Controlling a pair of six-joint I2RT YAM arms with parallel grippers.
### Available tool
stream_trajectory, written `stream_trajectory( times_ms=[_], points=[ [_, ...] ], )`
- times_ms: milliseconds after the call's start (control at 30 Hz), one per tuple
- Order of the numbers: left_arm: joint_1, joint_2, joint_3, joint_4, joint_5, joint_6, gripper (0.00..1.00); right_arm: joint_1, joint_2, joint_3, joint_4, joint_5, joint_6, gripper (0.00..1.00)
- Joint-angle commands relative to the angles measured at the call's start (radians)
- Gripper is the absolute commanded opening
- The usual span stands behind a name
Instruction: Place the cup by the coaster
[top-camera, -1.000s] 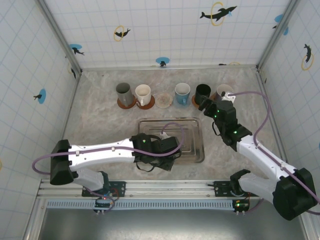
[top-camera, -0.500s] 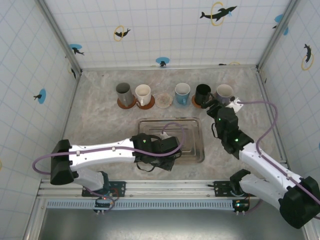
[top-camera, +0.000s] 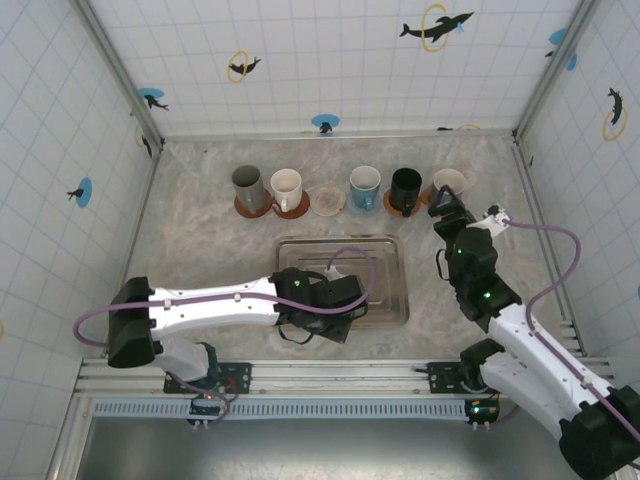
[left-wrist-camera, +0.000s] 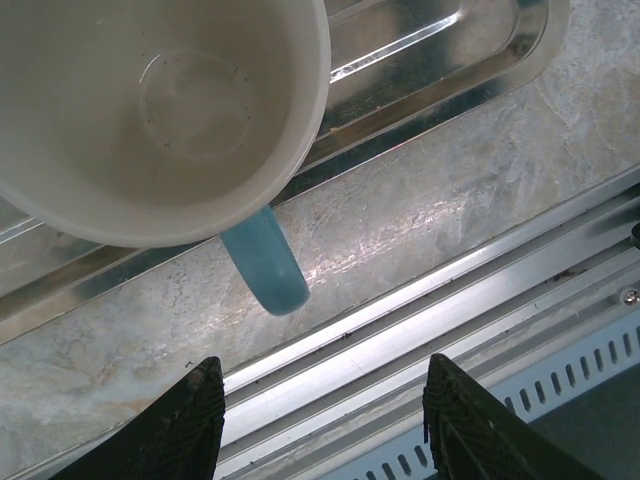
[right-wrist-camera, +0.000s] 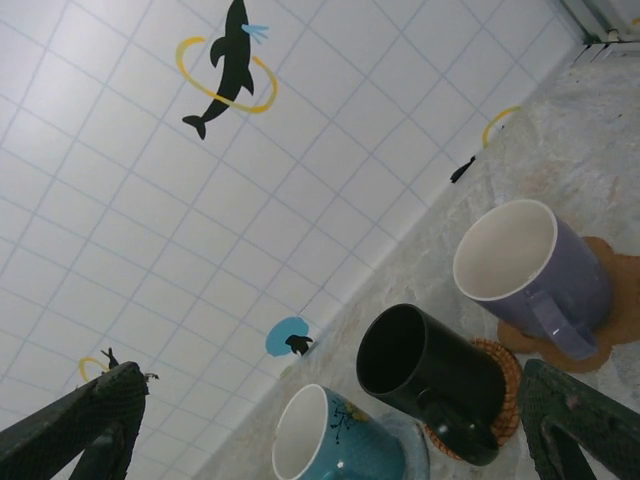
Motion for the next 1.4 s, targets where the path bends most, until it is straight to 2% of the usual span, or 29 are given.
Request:
stream_trajectory(
  times_ms=[0, 667, 800, 1367],
  points=[
    [-0.006, 0.014, -0.010, -0.006, -0.043, -0.020, 0.55, -0.004, -0.025, 0.005, 0.014, -0.029, -0.038, 0.98],
    [-0.003, 0.121, -0.011, 0.040, -0.143, -0.070, 0.44, -0.012, 0.009, 0.016, 0.035, -0.109, -0.090, 0.98],
    [0.002, 0.135, -0.015, 0.044, -0.152, -0.080, 0.38, -0.017, 0.009, 0.014, 0.035, -0.110, -0.088, 0.98],
    [0.024, 0.129, -0.054, 0.059, -0.171, -0.108, 0.23, -0.027, 0.017, 0.005, 0.046, -0.117, -0.087, 0.98]
  ],
)
